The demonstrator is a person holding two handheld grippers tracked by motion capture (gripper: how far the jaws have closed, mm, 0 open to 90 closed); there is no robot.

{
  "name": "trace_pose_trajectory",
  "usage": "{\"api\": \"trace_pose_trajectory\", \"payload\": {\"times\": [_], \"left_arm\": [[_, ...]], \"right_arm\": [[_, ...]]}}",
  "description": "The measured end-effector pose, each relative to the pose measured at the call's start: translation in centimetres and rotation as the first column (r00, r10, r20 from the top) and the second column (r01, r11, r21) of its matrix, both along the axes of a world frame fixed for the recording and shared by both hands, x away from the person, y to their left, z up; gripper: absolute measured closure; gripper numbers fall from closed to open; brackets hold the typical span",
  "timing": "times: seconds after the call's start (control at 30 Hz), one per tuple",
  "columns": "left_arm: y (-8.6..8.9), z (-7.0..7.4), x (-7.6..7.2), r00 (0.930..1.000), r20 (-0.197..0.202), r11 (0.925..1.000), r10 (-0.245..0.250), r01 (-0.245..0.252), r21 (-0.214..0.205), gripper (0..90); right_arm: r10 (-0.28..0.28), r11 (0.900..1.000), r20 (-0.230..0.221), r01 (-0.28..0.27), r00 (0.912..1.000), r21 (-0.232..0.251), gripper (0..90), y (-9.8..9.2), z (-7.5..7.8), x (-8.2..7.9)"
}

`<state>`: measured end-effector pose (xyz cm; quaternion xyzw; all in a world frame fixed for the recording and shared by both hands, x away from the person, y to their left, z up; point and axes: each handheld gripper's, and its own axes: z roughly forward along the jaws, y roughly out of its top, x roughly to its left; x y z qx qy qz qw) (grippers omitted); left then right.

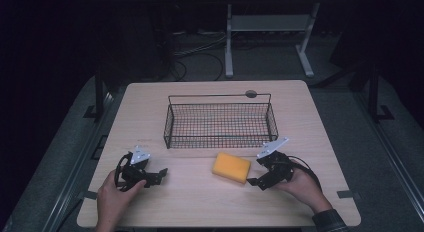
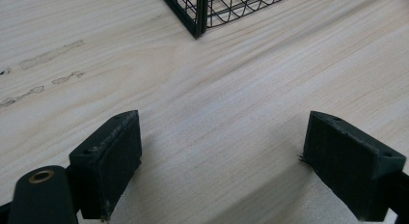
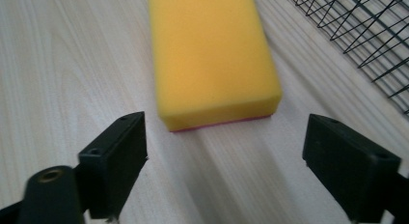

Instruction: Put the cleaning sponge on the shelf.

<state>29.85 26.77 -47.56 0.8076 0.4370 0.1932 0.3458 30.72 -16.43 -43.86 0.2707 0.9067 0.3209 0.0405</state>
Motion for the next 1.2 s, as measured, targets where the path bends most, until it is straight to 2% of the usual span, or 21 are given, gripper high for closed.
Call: {"api": "trace_pose_trajectory", "payload": {"times": [0.27,0.57,1.2], "left_arm": [[0.0,0.0,0.0,1.0,0.0,1.0,0.0,0.0,0.0,12.7],[0.0,0.0,0.0,1.0,0.0,1.0,0.002,-0.002,-0.002,12.7],[0.0,0.0,0.0,1.0,-0.002,1.0,0.0,0.0,0.001,12.7]], "right_arm": [[0.019,0.9989,0.008,-0.019,0.9998,-0.043,11.3,0.7,0.8,0.7],[0.073,0.9935,0.018,-0.071,0.9972,-0.089,10.1,1.9,1.7,1.7],[0.141,0.9733,0.0,-0.139,0.99,-0.183,10.1,5.3,1.4,3.0]]}}
